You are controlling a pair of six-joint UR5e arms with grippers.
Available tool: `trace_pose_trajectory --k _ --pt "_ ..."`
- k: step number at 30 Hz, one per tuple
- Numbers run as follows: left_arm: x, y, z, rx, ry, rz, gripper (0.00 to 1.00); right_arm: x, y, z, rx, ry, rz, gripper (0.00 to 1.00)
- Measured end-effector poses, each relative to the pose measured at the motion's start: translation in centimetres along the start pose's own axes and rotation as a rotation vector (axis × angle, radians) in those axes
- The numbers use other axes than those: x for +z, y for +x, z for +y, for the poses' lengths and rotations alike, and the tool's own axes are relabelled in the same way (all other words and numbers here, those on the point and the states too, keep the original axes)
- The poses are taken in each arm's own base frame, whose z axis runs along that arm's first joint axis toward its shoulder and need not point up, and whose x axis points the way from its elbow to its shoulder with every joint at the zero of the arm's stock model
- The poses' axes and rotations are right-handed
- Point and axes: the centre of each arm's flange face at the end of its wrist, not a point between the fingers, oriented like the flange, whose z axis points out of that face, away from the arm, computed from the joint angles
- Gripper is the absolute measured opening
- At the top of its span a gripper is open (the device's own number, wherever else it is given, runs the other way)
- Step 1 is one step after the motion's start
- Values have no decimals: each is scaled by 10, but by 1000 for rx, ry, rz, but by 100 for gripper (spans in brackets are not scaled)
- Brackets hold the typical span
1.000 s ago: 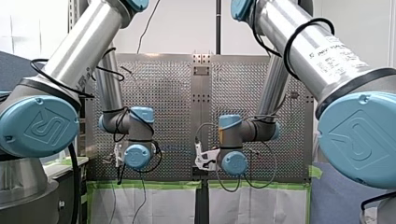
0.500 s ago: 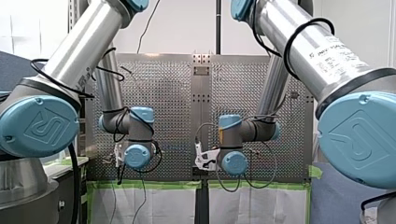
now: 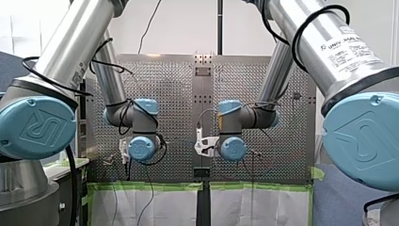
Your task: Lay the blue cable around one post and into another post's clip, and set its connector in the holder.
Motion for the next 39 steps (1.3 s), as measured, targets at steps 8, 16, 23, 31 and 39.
trace_pose_trajectory --k 8,16,23,31,39 --pt "2 -23 7 -66 -66 -14 0 -3 33 -1 67 15 4 0" --pt "8 -48 6 -105 -85 -33 0 6 80 -3 90 16 48 0" --pt "20 -76 3 -151 -106 -69 0 16 129 -5 108 17 103 0" --pt "39 -117 -5 -216 -121 -126 0 21 183 -9 119 34 160 0" --pt "53 -159 0 -257 -189 -187 0 20 246 -11 133 49 228 0"
